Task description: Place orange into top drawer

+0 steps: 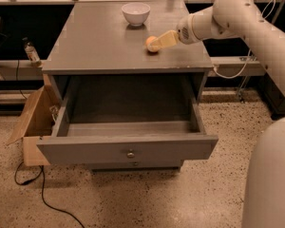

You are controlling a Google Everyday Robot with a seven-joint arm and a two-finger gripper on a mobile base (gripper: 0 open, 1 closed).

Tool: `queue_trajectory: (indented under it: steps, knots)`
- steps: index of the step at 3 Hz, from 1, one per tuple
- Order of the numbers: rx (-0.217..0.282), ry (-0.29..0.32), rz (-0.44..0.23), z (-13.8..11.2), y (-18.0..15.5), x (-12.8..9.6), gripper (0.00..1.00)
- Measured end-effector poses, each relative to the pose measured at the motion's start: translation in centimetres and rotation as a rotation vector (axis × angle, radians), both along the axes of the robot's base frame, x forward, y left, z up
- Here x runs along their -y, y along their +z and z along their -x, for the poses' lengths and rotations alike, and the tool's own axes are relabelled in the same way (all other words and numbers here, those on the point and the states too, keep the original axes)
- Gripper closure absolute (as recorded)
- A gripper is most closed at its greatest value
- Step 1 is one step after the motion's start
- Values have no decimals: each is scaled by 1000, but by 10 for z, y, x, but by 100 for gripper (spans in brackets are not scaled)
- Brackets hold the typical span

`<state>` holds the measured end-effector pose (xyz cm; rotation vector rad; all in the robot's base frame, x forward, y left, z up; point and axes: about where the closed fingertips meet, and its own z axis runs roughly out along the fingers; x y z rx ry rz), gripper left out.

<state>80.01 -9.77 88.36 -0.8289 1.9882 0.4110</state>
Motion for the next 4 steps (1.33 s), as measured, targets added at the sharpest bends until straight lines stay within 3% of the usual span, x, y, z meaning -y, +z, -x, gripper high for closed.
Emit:
queue_trajectory:
  steps: [2, 4]
  knots:
    - [-32, -19, 13, -25, -20, -33, 0]
    - [-54, -8, 20, -28, -31, -44, 42]
